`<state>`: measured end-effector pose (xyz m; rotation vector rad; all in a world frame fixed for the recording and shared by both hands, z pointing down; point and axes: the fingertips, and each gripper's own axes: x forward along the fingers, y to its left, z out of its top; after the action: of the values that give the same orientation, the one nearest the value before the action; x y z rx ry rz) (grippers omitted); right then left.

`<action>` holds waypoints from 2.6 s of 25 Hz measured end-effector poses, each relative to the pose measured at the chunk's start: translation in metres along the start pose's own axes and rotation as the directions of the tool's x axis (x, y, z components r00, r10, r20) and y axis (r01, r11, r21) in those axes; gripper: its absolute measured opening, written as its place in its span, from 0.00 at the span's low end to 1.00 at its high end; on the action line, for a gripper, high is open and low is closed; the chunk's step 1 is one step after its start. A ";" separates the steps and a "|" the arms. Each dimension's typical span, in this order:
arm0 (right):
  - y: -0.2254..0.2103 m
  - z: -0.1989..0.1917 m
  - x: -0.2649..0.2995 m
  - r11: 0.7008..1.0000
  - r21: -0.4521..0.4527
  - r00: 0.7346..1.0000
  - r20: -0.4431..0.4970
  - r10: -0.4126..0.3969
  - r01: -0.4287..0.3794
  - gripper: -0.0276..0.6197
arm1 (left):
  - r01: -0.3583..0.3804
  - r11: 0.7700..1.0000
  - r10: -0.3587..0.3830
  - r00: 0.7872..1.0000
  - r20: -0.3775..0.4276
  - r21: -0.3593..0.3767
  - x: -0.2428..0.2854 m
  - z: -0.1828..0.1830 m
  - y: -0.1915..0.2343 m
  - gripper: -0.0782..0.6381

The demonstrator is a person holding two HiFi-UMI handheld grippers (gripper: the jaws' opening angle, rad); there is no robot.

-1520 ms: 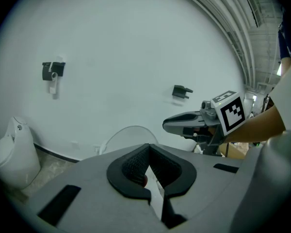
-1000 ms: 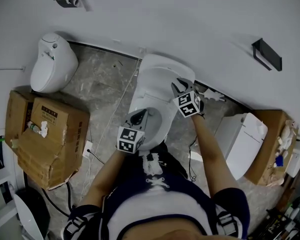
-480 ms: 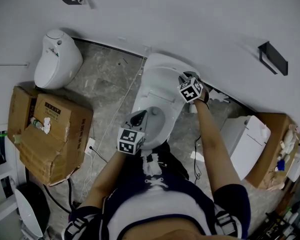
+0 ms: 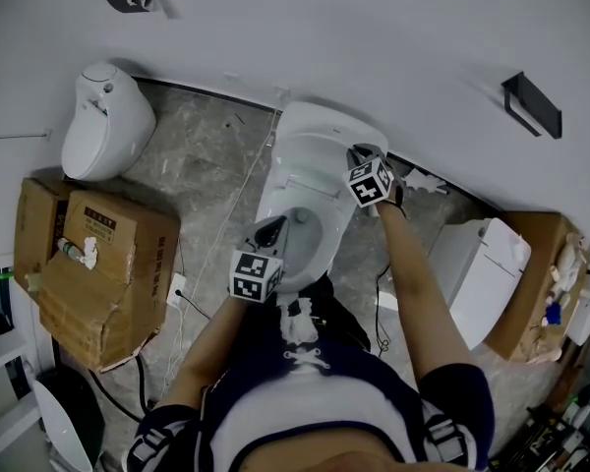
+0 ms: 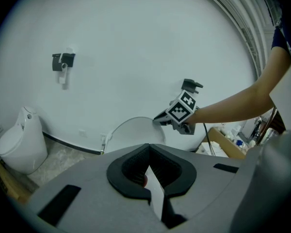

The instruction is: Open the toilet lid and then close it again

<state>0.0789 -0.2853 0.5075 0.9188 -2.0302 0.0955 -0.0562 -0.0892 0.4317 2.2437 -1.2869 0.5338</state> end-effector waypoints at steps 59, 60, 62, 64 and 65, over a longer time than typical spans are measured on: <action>0.201 -0.054 -0.105 0.995 -0.078 0.996 0.059 0.065 -0.060 0.12 | 0.184 0.981 -0.190 0.970 -0.151 -0.057 -0.009 -0.087 -0.032 0.12; 0.205 -0.056 -0.106 0.995 -0.082 0.996 0.056 0.064 -0.060 0.12 | 0.183 0.981 -0.190 0.969 -0.155 -0.062 -0.011 -0.089 -0.032 0.12; 0.210 -0.058 -0.107 0.994 -0.092 0.997 0.052 0.063 -0.058 0.12 | 0.181 0.981 -0.190 0.968 -0.161 -0.073 -0.012 -0.094 -0.032 0.12; 0.216 -0.061 -0.108 0.993 -0.097 0.997 0.047 0.067 -0.062 0.12 | 0.177 0.980 -0.191 0.967 -0.169 -0.094 -0.014 -0.099 -0.031 0.12; 0.219 -0.062 -0.109 0.993 -0.099 0.997 0.045 0.070 -0.065 0.12 | 0.174 0.978 -0.192 0.966 -0.173 -0.110 -0.015 -0.101 -0.031 0.12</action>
<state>0.0189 -0.0402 0.5218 0.7991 -2.0918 0.0114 -0.0451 -0.0055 0.4974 2.1524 -0.9814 0.5822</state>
